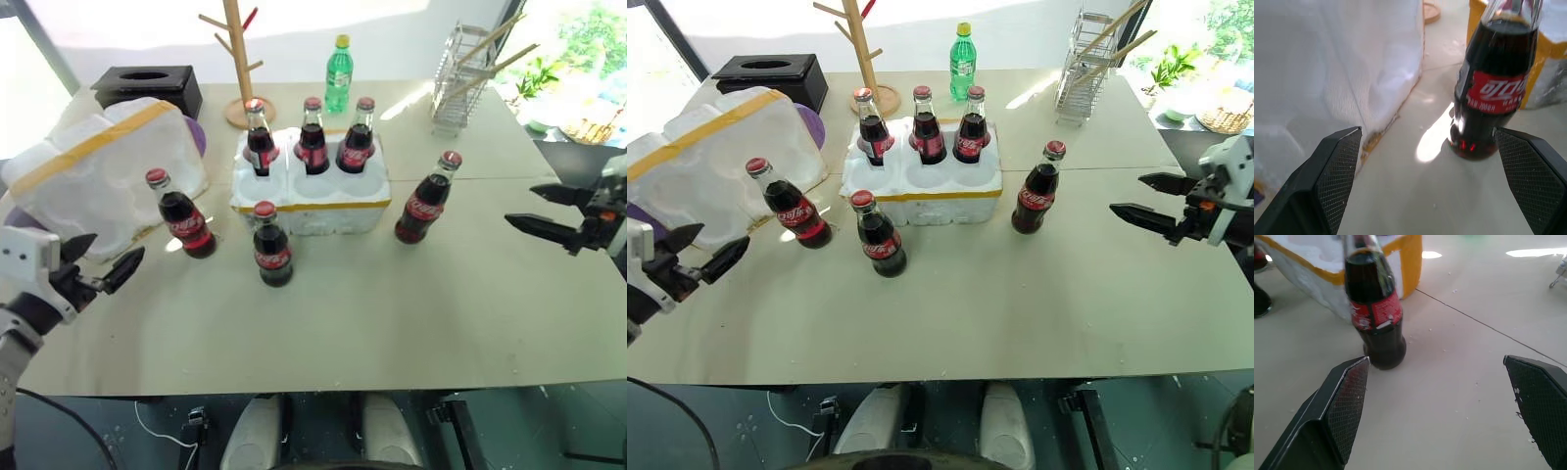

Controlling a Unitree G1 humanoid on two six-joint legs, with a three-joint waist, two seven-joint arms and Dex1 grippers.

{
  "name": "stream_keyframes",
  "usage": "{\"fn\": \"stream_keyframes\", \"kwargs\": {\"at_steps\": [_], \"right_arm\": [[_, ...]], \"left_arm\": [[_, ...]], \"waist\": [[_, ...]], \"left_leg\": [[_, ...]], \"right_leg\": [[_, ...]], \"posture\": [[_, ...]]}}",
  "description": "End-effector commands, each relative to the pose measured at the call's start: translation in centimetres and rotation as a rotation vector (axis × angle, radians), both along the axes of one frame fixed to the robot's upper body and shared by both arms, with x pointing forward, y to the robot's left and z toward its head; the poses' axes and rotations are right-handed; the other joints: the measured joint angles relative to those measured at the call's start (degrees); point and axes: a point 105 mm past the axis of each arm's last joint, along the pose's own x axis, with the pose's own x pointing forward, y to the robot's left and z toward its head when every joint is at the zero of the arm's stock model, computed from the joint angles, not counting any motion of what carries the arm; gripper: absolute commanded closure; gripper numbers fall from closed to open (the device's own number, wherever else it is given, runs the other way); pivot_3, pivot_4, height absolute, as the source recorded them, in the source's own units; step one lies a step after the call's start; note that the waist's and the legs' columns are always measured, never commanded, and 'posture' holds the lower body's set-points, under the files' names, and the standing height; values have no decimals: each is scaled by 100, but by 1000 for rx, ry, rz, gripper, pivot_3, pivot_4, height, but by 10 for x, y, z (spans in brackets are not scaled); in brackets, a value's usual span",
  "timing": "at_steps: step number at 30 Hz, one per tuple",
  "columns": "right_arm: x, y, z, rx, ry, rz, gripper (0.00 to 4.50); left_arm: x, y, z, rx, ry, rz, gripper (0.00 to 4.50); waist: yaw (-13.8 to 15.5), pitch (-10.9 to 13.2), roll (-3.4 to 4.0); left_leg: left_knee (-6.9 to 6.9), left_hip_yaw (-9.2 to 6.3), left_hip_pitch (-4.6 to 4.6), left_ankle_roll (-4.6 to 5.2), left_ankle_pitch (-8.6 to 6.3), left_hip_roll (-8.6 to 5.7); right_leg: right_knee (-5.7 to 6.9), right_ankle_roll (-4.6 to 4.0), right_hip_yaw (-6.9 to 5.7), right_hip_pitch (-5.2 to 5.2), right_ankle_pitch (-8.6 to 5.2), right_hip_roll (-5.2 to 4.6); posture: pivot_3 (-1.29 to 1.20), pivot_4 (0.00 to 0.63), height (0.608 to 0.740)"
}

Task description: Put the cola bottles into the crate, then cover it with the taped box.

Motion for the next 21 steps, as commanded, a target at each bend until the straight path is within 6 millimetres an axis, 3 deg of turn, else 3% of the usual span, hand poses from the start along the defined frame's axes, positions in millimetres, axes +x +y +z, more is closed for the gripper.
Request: {"fn": "stream_keyframes", "kwargs": {"at_steps": [1, 6, 11, 21], "right_arm": [[-34, 37, 34, -3, -21, 196, 0], [-75, 79, 45, 11, 53, 387, 0], [-96, 111, 54, 54, 64, 513, 0], [-104, 135, 59, 87, 65, 575, 0]], "left_arm": [[8, -10, 12, -1, -26, -84, 35], [19, -27, 8, 41, 3, -212, 35], [37, -36, 5, 77, 2, -258, 35], [68, -59, -4, 102, -15, -311, 35]], "waist": [[-1, -1, 3], [-1, -2, 2], [13, -3, -1], [9, -2, -3]], "left_leg": [[0, 0, 0, 0, 0, 0], [1, 1, 1, 1, -1, 0], [5, 1, 0, 1, 0, -1], [6, 1, -3, 3, -1, -1]], "right_leg": [[1, 0, 0, 0, 0, 0], [0, 1, 2, 2, 1, -2], [0, 0, 1, 3, 1, -4], [-2, 2, 1, 2, 3, -8]], "posture": [[0, 150, 740], [0, 150, 740], [0, 150, 740], [0, 150, 740]]}}
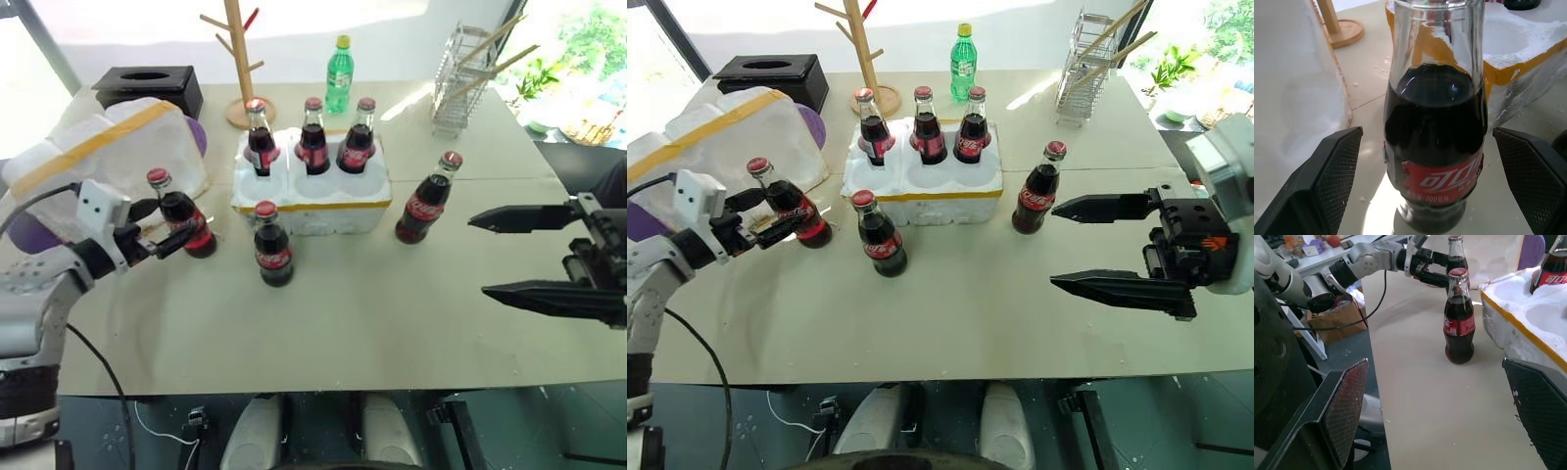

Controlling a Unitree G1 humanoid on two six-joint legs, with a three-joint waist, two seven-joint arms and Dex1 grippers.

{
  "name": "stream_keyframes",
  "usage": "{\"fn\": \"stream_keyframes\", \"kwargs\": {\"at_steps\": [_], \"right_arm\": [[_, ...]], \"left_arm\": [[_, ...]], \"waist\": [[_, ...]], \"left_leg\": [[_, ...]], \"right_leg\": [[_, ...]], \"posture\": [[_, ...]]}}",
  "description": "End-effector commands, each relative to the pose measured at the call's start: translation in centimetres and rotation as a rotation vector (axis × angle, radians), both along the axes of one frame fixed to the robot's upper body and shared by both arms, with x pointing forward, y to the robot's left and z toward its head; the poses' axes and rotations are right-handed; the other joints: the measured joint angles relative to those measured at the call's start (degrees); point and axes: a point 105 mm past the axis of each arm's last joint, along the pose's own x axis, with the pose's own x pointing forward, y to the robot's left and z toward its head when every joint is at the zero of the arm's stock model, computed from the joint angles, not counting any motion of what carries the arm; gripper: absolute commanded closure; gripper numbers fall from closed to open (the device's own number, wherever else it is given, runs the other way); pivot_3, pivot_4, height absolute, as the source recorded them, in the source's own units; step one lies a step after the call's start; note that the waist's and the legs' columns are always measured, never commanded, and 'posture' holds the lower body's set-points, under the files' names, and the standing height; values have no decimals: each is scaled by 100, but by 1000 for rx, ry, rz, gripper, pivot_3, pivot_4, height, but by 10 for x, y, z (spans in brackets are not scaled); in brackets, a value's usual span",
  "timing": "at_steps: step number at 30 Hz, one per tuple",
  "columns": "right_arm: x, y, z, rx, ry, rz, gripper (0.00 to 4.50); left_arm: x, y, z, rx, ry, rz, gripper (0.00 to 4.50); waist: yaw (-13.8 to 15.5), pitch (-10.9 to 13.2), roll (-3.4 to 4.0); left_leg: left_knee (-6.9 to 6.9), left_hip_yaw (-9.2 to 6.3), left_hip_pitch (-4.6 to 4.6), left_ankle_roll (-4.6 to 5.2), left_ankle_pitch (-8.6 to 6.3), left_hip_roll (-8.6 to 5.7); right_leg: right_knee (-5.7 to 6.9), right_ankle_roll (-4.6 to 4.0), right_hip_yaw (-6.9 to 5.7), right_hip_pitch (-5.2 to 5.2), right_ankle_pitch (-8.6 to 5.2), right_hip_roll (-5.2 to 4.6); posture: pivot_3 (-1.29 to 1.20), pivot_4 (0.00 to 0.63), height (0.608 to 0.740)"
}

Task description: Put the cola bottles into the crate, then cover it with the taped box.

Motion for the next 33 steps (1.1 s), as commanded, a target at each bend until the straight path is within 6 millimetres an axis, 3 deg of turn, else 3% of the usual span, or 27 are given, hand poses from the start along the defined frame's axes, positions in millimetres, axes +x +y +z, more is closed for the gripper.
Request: {"fn": "stream_keyframes", "kwargs": {"at_steps": [1, 6, 9, 10, 11, 17, 22, 25, 29, 33], "right_arm": [[-3, 6, 6, 5, -30, 26, 0], [-2, 10, 10, 26, -41, 41, 0], [-2, 11, 10, 30, -51, 43, 0], [-1, 11, 10, 31, -53, 42, 0], [-1, 11, 10, 31, -54, 41, 0], [0, 11, 8, 43, -36, 34, 0], [5, 11, 5, 37, -55, 8, 0], [9, 10, 1, 28, -63, -6, 0], [15, 9, -3, 32, -83, -30, 0], [19, 12, -4, 43, -106, -45, 0]], "left_arm": [[10, -5, 2, 19, -30, -5, 35], [20, -7, -6, 24, -22, 4, 35], [21, -6, -8, 17, -24, 2, 849], [21, -6, -7, 17, -25, 0, 1416], [20, -5, -6, 18, -26, -1, 1712], [11, -6, 6, 10, -12, -43, 1653], [-17, -22, 43, -19, 27, -234, 1653], [-19, -30, 71, -38, 13, -308, 1653], [3, -49, 111, -72, -72, -380, 1653], [32, -71, 128, -99, -127, -417, 1653]], "waist": [[0, 0, 0], [-3, 0, 0], [-5, 1, -1], [-5, 1, -2], [-4, 1, -2], [-12, 3, -5], [-17, 9, -15], [27, 10, -17], [84, 11, -20], [122, 10, -19]], "left_leg": [[0, 0, 0, 0, 0, 0], [0, 0, 0, 1, 1, -1], [0, 0, 0, 1, 1, 0], [0, 0, 0, 1, 1, 0], [0, 0, -1, 1, 1, 0], [1, 0, -1, 1, 0, 0], [0, -1, -12, 1, 1, 5], [6, -3, -14, 1, 1, 2], [19, -5, -15, 2, 1, -8], [22, 0, -12, 6, 1, -13]], "right_leg": [[0, 1, 0, 0, 1, 0], [0, 15, 0, -1, 9, 6], [0, 17, -1, -1, 9, 6], [0, 17, -1, -1, 9, 6], [0, 17, -1, -1, 10, 5], [0, 17, 0, -1, 10, 3], [0, 17, 0, -13, 10, 3], [0, 17, -1, -10, 9, 1], [0, 16, -7, -2, 11, 7], [2, 32, -8, 0, 19, 12]], "posture": [[0, 150, 740], [0, 150, 740], [0, 150, 740], [0, 150, 740], [0, 150, 740], [0, 150, 740], [0, 150, 740], [0, 150, 740], [0, 150, 740], [0, 150, 740]]}}
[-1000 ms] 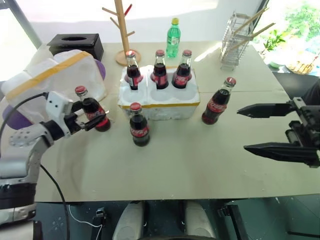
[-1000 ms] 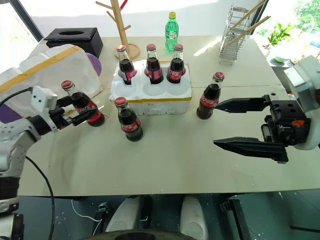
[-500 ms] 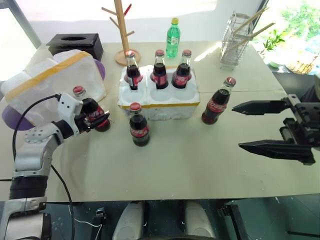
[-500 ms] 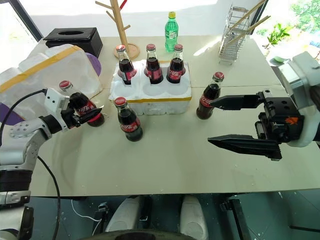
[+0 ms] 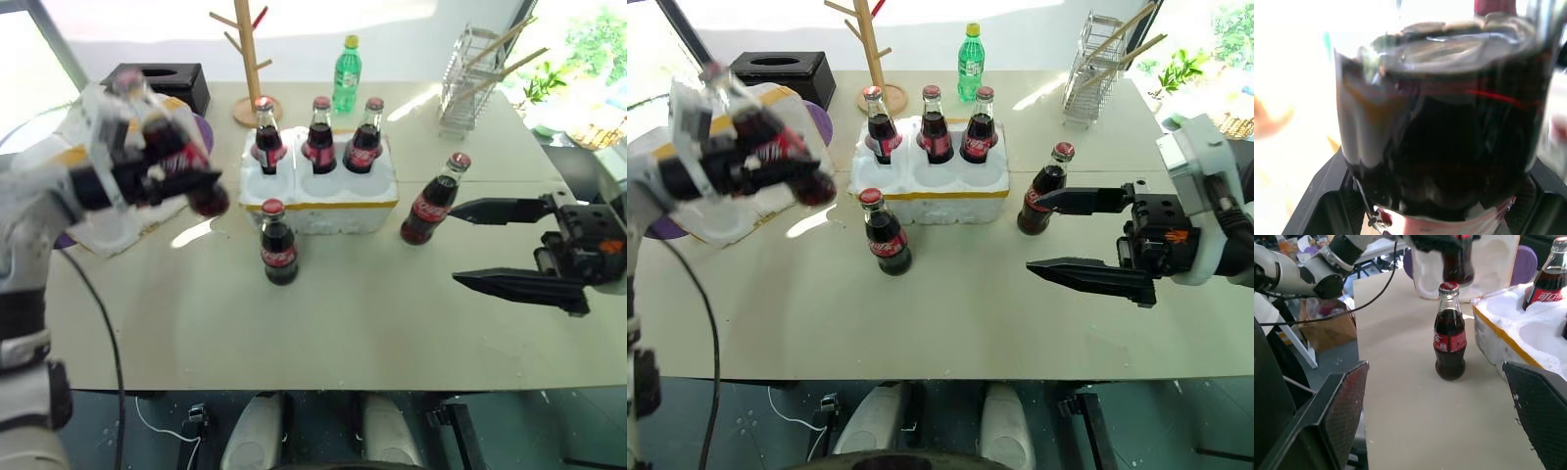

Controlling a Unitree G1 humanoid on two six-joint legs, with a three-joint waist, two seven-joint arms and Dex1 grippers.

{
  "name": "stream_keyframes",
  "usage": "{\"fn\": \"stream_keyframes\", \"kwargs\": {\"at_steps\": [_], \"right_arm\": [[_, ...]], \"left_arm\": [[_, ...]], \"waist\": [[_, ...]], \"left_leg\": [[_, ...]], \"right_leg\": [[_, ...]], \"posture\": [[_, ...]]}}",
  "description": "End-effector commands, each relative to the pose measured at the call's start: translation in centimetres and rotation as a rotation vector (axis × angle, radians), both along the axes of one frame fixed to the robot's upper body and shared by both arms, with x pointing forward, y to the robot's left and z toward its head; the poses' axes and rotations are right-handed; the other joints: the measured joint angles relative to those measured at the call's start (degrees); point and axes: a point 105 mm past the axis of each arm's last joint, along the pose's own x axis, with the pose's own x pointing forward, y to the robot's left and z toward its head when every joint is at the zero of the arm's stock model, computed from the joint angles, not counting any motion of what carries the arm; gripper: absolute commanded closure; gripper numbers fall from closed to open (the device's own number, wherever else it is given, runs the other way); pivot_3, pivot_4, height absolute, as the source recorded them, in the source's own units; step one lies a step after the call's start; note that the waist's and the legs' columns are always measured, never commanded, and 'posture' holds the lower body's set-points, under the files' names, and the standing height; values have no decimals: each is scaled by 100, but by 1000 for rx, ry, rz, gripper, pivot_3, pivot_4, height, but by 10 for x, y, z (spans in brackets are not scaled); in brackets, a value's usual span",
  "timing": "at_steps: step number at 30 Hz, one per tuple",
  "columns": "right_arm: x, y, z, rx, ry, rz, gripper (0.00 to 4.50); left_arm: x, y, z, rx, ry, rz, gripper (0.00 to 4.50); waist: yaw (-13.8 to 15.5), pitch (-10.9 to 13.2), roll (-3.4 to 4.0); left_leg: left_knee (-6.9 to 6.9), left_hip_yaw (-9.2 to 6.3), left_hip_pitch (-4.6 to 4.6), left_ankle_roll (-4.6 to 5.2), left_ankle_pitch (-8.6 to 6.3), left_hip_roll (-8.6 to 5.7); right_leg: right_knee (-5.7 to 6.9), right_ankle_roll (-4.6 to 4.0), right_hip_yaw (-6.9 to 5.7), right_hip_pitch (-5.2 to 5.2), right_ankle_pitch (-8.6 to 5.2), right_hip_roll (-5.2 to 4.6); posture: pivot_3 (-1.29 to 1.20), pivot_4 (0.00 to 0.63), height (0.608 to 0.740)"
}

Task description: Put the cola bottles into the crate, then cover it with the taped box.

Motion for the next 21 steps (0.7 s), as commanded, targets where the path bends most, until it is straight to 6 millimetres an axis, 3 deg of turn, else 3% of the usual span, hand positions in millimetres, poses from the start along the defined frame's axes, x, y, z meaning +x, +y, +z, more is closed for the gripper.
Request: {"fn": "stream_keyframes", "kwargs": {"at_steps": [1, 6, 17, 19, 21], "right_arm": [[0, 4, 6, 10, -61, -5, 0], [0, 9, 5, 17, -68, -14, 0], [2, 16, -1, 36, -69, -59, 0], [4, 17, -4, 28, -67, -60, 0], [7, 18, -7, 17, -69, -62, 0]], "left_arm": [[23, -16, 11, -13, -53, -22, 1653], [45, -34, 3, 43, -71, -45, 1653], [68, -51, -68, 272, -47, -40, 1653], [70, -51, -76, 266, -28, -29, 610], [70, -50, -80, 262, -21, -21, 49]], "waist": [[23, 0, -1], [-28, 5, -8], [-114, 11, -18], [-114, 10, -18], [-113, 9, -17]], "left_leg": [[0, 2, 0, 1, 1, -1], [1, 11, -1, 2, 1, 1], [2, 11, -6, 13, -6, 2], [3, 10, -6, 13, -6, 3], [4, 10, -3, 13, -6, 3]], "right_leg": [[1, 1, 0, 0, 0, 2], [-2, 3, -1, -2, 2, 6], [-4, 6, -1, -4, 3, 4], [-3, 6, -1, -4, 3, 3], [-3, 7, 0, -2, 3, 2]], "posture": [[0, 150, 740], [0, 150, 740], [0, 150, 740], [0, 150, 740], [0, 150, 740]]}}
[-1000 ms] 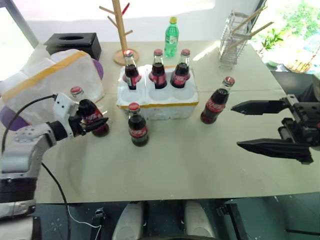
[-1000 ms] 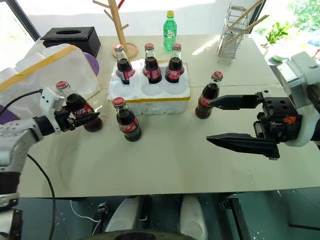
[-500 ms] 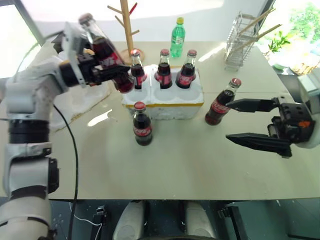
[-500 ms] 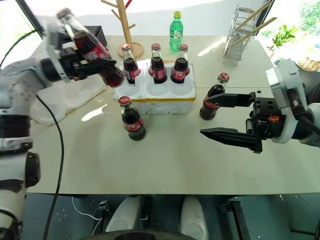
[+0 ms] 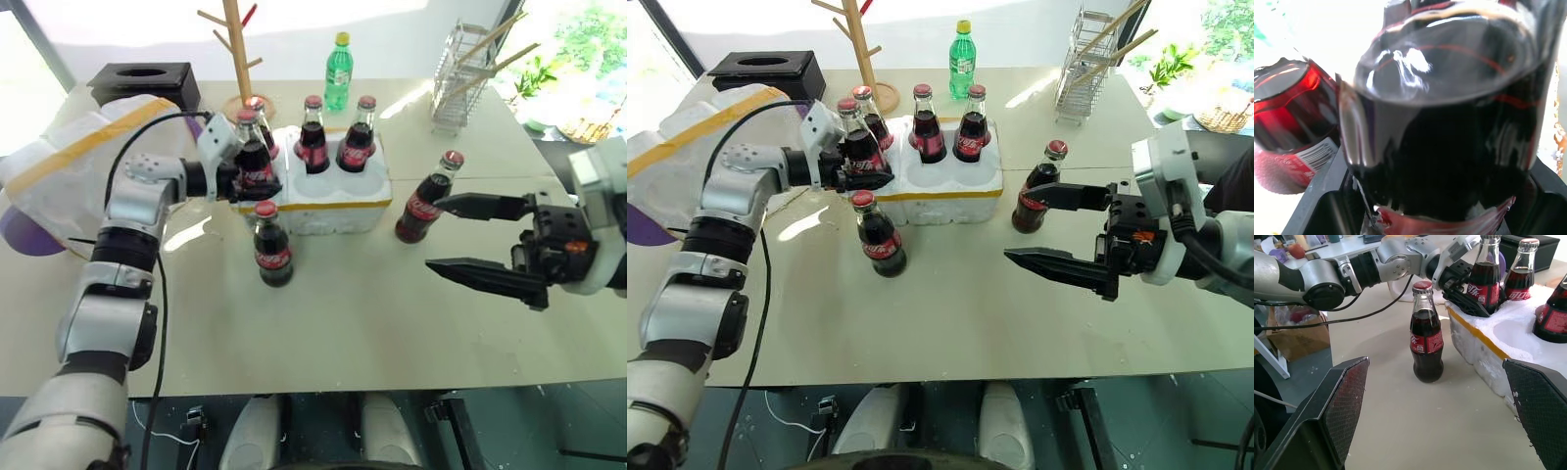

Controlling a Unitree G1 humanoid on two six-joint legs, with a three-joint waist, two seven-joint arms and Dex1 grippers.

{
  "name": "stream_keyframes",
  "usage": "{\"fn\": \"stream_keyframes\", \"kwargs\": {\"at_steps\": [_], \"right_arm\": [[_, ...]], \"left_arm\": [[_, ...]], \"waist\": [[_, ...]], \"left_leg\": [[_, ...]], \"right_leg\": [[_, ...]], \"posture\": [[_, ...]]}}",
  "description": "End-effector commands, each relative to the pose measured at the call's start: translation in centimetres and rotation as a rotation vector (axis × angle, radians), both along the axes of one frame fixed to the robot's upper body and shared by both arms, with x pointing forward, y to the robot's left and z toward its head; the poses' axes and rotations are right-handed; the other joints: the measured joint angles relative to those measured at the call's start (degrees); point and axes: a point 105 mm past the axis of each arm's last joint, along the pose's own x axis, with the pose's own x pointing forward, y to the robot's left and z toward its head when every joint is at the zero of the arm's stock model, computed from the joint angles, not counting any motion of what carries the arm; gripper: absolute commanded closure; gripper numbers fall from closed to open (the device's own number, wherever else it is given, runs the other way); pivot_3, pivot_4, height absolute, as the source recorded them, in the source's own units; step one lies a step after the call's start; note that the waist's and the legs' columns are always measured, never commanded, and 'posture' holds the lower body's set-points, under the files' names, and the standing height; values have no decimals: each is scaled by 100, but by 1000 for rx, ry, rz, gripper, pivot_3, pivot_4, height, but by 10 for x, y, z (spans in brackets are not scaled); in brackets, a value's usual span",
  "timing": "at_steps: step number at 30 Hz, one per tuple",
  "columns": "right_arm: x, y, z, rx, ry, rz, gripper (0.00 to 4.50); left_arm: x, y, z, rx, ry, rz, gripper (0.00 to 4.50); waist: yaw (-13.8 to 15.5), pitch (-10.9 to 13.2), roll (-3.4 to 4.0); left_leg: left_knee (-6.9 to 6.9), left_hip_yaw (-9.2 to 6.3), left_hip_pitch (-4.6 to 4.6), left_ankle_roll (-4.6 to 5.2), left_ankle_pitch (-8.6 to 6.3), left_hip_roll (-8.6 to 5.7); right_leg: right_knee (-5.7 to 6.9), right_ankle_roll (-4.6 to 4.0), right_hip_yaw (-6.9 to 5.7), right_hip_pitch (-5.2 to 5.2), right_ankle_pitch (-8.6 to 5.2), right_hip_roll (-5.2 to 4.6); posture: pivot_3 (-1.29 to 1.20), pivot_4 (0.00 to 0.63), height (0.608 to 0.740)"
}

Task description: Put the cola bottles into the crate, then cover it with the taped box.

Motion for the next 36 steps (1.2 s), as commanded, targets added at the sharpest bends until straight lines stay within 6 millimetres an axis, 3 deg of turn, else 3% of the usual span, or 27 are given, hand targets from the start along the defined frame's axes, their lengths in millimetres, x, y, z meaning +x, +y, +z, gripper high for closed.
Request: {"fn": "stream_keyframes", "kwargs": {"at_steps": [1, 7, 14, 17, 22, 28, 36], "right_arm": [[3, 4, 2, -11, -52, 6, 0], [17, 7, -6, -24, -62, -4, 0], [40, 29, -28, -18, -62, 65, 0], [51, 41, -35, 3, -63, 101, 0], [68, 66, -44, 50, -46, 170, 0], [78, 101, -64, 34, -33, 251, 0], [83, 128, -82, 2, -14, 322, 0]], "left_arm": [[0, 3, 3, -9, -32, 17, 49], [-12, 20, 30, -83, -78, 37, 49], [-71, 62, 94, -120, -98, -14, 49], [-99, 75, 90, -86, -11, -45, 49], [-141, 85, 55, 51, 130, -80, 49], [-153, 92, 42, 59, 128, -28, 49], [-157, 88, 41, 53, 125, -37, 49]], "waist": [[1, 0, 0], [-11, 0, 0], [-120, 2, -3], [-153, -2, 4], [-154, 0, 5], [-123, 0, 2], [-157, 0, 4]], "left_leg": [[1, 0, 0, 0, 0, 0], [4, -1, 1, 0, 0, 1], [1, -1, 0, -2, 1, 8], [0, -2, 4, -2, 1, 5], [-3, -3, 9, -3, 2, 6], [-3, -10, 7, -7, 3, 4], [-7, -9, 8, -33, 17, 2]], "right_leg": [[0, 0, 0, 0, 0, 0], [3, 2, 0, 0, 1, 1], [6, 2, 0, -6, 1, 7], [8, 2, 1, -4, 1, 5], [17, 0, 2, -4, 0, 6], [15, -1, 1, -3, 0, 5], [19, -1, 1, -9, 0, 6]], "posture": [[0, 150, 740], [0, 150, 740], [0, 150, 740], [0, 150, 740], [0, 150, 740], [0, 150, 740], [0, 150, 740]]}}
